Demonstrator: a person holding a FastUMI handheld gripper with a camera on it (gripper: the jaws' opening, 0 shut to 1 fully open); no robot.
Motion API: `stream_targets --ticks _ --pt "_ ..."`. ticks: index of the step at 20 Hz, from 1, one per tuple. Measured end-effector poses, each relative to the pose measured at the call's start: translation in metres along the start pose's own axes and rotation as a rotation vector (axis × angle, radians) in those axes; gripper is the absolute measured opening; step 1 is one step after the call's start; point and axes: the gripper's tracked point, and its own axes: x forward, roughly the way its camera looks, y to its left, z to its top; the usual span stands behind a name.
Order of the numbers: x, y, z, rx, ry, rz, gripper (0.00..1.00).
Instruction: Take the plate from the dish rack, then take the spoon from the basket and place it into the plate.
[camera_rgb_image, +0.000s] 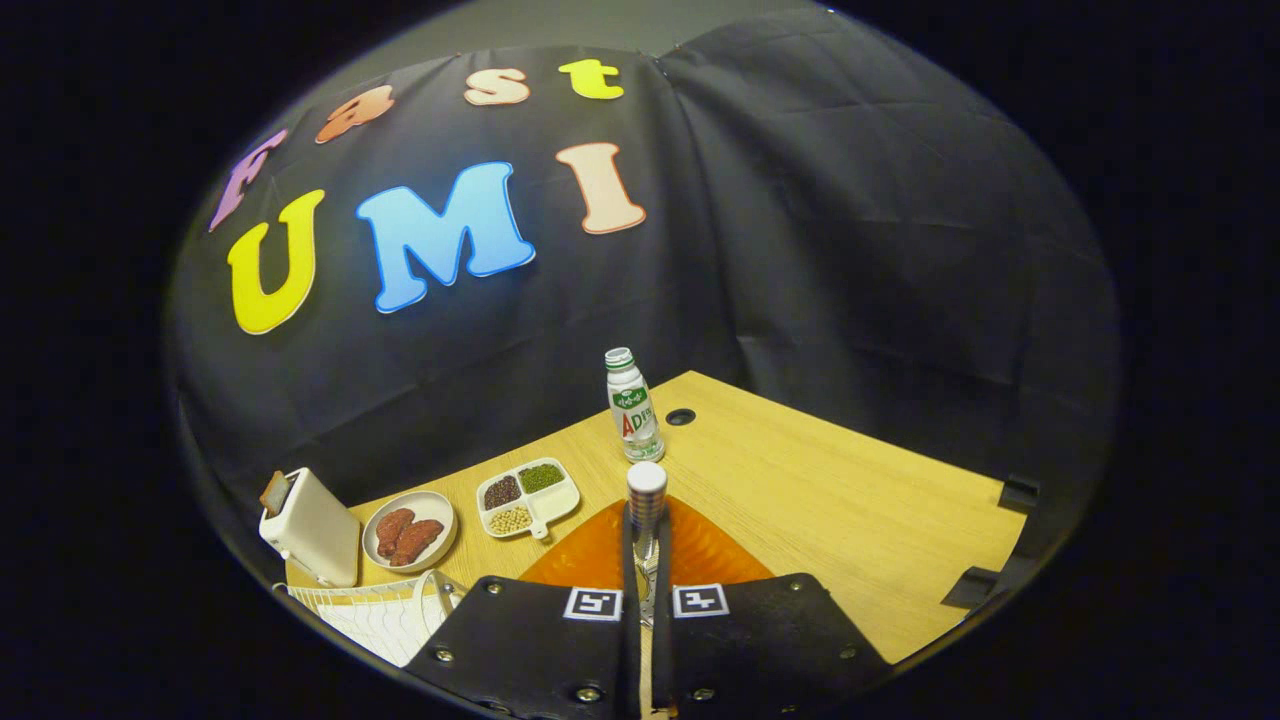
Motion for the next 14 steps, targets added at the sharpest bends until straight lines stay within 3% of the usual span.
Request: stream_targets --ticks 7,14 --pt "-0.085 0.042 0.038 -0.224 -0.096 0.106 0.04" --pt "-0.176 0.134 -0.013 -0.352 -0.057 0.403 0.04"
